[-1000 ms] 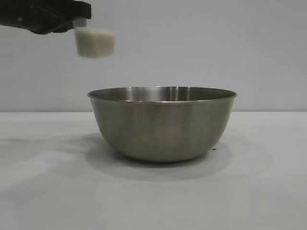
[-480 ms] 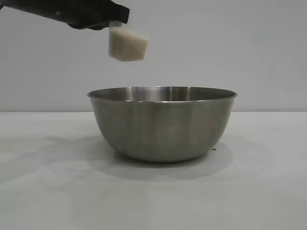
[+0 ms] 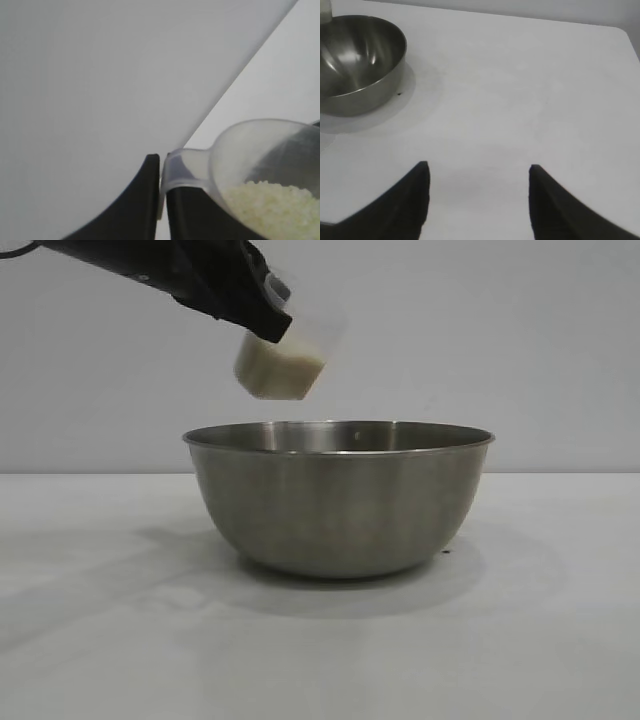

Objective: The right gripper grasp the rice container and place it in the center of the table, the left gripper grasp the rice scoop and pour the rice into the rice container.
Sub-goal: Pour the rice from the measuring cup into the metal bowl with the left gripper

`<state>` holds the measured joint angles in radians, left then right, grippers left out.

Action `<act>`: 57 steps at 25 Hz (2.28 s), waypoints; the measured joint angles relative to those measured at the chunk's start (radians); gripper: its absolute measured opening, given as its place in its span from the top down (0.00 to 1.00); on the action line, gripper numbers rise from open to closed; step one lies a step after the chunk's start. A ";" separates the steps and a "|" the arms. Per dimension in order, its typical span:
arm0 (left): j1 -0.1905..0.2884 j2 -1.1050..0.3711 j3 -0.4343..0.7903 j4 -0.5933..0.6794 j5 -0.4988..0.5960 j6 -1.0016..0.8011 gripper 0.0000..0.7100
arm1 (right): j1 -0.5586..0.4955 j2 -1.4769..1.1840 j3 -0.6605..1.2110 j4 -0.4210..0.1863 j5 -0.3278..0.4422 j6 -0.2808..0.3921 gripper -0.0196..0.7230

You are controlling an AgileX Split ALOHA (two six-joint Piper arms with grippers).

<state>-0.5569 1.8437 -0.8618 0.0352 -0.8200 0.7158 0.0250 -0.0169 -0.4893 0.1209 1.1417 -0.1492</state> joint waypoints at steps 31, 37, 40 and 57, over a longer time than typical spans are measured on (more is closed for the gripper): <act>-0.041 0.081 -0.002 0.059 -0.293 0.864 1.00 | 0.000 0.000 0.000 0.000 0.000 0.000 0.46; -0.041 0.094 -0.003 0.071 -0.303 0.985 1.00 | 0.000 0.000 0.000 0.000 0.000 0.000 0.46; -0.041 0.094 -0.003 0.087 -0.305 1.050 1.00 | 0.000 0.000 0.000 0.000 0.000 0.000 0.46; -0.041 0.094 -0.005 0.143 -0.309 1.306 1.00 | 0.000 0.000 0.000 0.000 0.000 0.000 0.46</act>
<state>-0.5975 1.9373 -0.8664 0.1779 -1.1287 2.0214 0.0250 -0.0169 -0.4893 0.1209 1.1417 -0.1492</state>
